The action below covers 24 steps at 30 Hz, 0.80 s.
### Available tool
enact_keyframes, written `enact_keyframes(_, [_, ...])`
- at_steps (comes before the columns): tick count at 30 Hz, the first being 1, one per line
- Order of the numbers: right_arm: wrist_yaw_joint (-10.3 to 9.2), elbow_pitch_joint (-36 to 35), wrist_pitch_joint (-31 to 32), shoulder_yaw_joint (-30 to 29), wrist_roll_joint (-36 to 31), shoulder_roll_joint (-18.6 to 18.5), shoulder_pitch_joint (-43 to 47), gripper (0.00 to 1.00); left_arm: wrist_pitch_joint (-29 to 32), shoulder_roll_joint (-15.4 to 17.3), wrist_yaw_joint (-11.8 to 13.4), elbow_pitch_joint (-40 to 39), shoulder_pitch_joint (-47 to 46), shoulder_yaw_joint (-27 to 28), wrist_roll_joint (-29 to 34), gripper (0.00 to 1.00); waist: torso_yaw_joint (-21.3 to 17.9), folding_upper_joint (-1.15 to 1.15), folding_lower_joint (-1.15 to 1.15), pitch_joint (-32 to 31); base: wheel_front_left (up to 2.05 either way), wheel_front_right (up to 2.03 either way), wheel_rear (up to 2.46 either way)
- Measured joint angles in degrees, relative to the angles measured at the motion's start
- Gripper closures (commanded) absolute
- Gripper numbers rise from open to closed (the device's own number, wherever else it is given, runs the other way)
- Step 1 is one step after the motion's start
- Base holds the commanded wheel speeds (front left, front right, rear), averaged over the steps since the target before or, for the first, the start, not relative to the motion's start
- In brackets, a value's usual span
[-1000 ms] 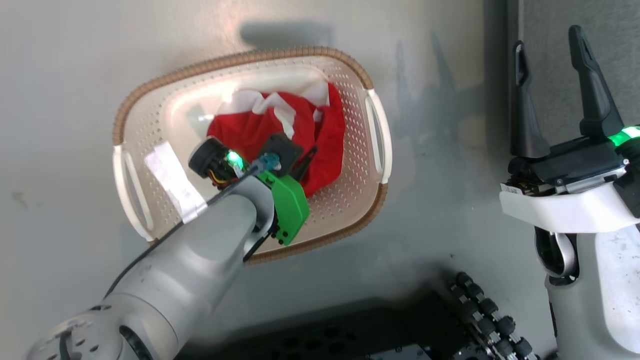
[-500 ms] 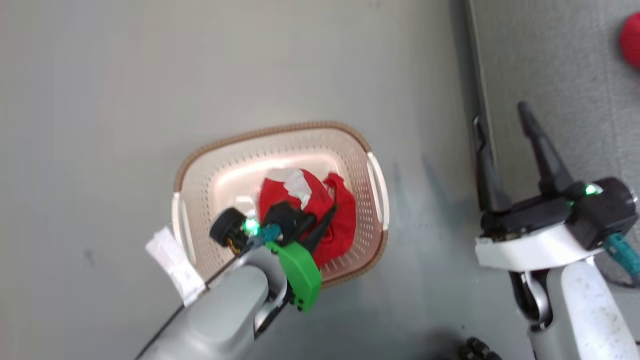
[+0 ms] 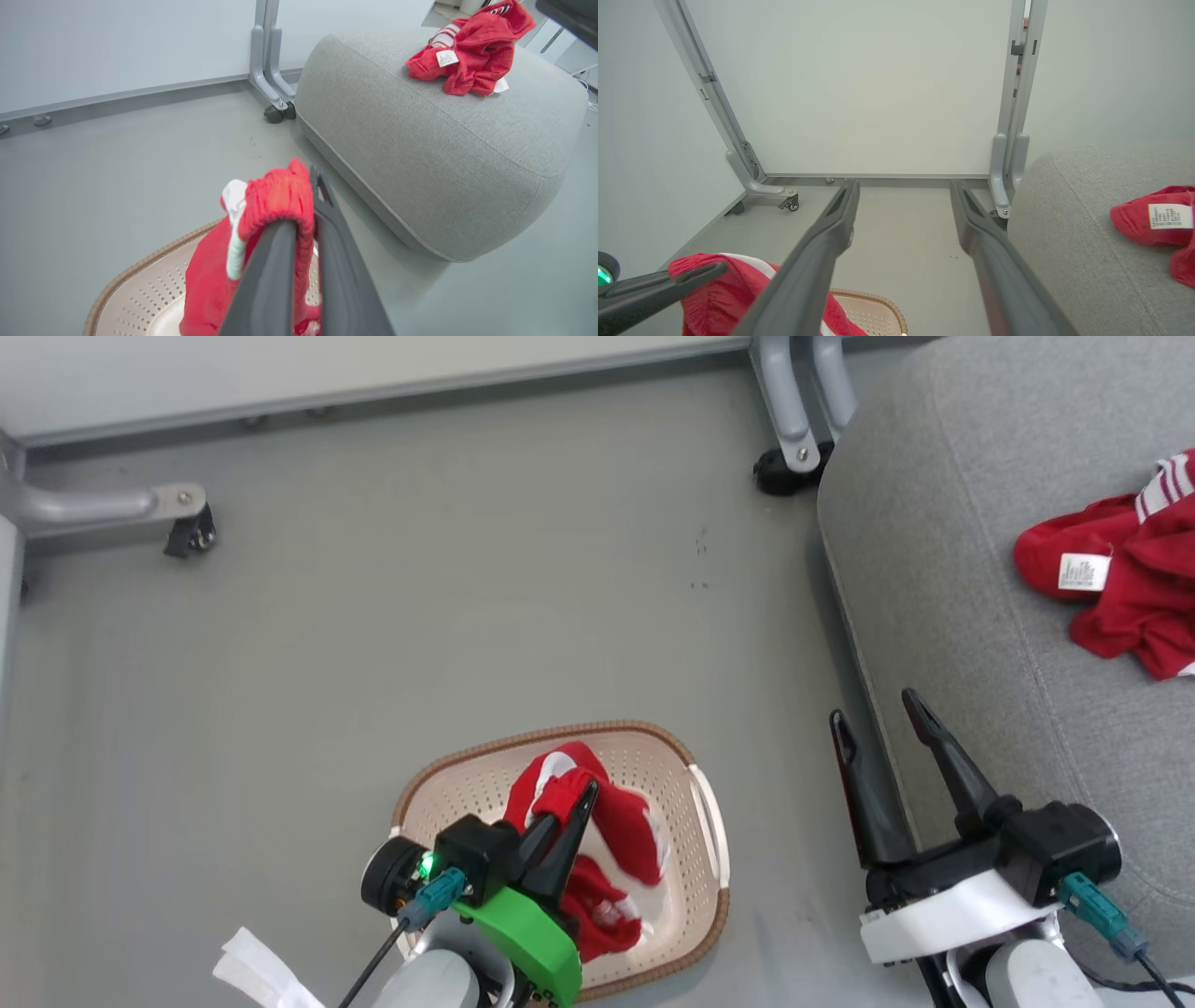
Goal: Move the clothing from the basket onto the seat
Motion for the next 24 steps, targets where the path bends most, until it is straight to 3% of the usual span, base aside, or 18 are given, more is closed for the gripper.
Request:
enact_keyframes(15, [0.00,1.7,0.0,1.7,0.5,0.0,6.0,0.00,0.0,-1.3,-0.7,-10.0,3.9,8.1,6.3,1.00,-0.7,0.00,0.00,-14.8,0.00,0.00,0.00])
enact_keyframes(24, [0.00,1.9,0.0,3.2,0.5,-0.5,7.1,0.00,0.0,-1.7,-0.8,-14.4,4.2,7.4,6.9,1.00,-1.2,0.00,0.00,-17.8,0.00,0.00,0.00])
